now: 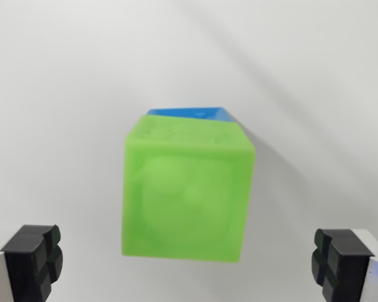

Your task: Stack cube

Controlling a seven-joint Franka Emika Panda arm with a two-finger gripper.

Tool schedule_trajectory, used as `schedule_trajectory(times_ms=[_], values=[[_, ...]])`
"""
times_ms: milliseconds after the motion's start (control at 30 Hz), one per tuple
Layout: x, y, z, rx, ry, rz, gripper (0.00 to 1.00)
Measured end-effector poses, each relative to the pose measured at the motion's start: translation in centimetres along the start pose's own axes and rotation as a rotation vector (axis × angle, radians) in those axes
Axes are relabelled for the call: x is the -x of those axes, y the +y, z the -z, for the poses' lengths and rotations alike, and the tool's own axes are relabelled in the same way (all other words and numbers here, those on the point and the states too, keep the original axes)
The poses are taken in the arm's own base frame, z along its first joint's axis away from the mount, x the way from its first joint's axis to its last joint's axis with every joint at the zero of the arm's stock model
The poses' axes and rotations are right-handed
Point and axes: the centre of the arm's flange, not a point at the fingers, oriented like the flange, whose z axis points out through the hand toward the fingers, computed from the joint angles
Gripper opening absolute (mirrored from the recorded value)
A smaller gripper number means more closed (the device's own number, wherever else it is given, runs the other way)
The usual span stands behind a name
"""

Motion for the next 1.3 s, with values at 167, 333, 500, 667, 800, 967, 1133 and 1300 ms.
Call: schedule_trajectory(times_ms=[167,333,500,667,800,967,1133,1300], values=[[0.1,0.0,2.0,-0.001,0.000,0.000,1.00],[0.1,0.0,3.9,-0.002,0.000,-0.001,1.00],[0.1,0.0,5.9,-0.002,0.001,-0.002,1.00],[0.1,0.0,8.0,-0.002,0.002,-0.002,1.00],[0.1,0.0,9.8,-0.003,0.002,-0.002,1.00],[0.1,0.1,11.9,-0.004,0.003,-0.003,1.00],[0.0,0.1,14.0,-0.004,0.004,-0.003,1.00],[0.0,0.1,15.8,-0.005,0.003,-0.004,1.00]])
